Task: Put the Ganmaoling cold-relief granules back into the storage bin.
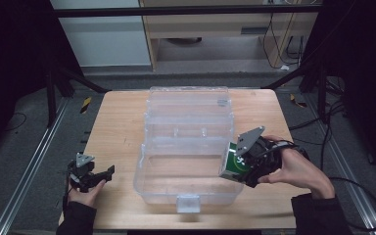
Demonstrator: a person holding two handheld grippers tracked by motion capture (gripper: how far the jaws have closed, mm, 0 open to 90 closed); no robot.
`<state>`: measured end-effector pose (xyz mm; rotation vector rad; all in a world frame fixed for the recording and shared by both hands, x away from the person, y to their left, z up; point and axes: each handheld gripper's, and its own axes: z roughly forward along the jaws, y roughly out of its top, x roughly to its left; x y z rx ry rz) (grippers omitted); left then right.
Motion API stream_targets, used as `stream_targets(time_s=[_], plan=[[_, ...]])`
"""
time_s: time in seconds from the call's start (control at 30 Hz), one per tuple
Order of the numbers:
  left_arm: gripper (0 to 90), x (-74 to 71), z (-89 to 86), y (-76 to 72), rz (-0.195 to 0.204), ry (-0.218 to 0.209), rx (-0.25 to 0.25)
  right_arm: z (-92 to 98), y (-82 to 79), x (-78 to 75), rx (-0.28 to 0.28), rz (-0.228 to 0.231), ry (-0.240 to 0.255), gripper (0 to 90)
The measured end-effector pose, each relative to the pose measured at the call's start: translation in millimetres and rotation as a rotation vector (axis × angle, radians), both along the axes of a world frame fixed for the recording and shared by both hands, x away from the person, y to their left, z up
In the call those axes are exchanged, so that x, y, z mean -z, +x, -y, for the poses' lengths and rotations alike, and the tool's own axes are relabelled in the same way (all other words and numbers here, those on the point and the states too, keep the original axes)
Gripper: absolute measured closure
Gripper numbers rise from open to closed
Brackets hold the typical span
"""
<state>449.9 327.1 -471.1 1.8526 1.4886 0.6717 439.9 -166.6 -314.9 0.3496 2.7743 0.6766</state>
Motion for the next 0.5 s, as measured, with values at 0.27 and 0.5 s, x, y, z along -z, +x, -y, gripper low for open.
stream_targets(time_s=[0.27, 0.5], plan=[[19.6, 0.0, -0.3, 0.2, 0.001, -0.001, 0.0, -15.1, 8.4, 10.9, -0.028, 0.0, 0.0, 15.8], [19.6, -0.4, -0.5, -0.1, 0.002, -0.002, 0.0, -24.8, 10.8, 20.1, -0.057, -0.011, -0.012, 15.8]])
